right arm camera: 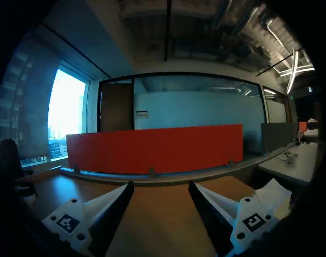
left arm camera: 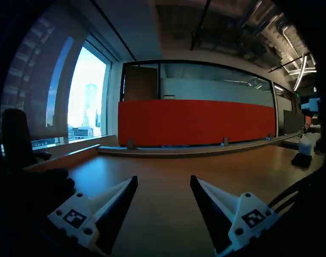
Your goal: Fold towel
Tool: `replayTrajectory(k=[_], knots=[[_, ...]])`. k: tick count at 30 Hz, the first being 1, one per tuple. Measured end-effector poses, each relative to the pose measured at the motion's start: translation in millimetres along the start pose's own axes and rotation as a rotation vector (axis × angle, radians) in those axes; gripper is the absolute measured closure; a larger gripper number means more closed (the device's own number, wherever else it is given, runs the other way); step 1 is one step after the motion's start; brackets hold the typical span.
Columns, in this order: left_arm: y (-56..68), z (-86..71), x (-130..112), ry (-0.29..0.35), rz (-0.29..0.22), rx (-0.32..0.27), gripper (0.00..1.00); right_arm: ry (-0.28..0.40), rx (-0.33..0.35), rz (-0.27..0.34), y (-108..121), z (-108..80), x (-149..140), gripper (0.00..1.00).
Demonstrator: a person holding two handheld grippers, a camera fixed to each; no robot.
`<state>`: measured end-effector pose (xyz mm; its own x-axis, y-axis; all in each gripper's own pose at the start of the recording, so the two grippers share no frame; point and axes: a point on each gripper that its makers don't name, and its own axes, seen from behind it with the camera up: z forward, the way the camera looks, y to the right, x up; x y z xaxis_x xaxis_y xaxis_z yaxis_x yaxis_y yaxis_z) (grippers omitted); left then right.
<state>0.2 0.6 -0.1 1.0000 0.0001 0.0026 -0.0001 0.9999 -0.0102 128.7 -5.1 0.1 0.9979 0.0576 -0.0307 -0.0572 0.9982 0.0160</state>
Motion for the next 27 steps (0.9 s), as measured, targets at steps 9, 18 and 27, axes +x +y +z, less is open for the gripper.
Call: replayTrajectory(k=[9, 18, 27], knots=[[1.0, -0.1, 0, 0.0, -0.001, 0.0, 0.09, 0.003, -0.02, -0.002, 9, 2.7, -35, 0.01], [1.4, 0.1, -1, 0.0, 0.0, 0.0, 0.09, -0.022, -0.019, 0.005, 13, 1.3, -77, 0.01], [1.5, 0.6, -1, 0.0, 0.0, 0.0, 0.09, -0.037, -0.023, 0.008, 21, 3.6, -108, 0.01]])
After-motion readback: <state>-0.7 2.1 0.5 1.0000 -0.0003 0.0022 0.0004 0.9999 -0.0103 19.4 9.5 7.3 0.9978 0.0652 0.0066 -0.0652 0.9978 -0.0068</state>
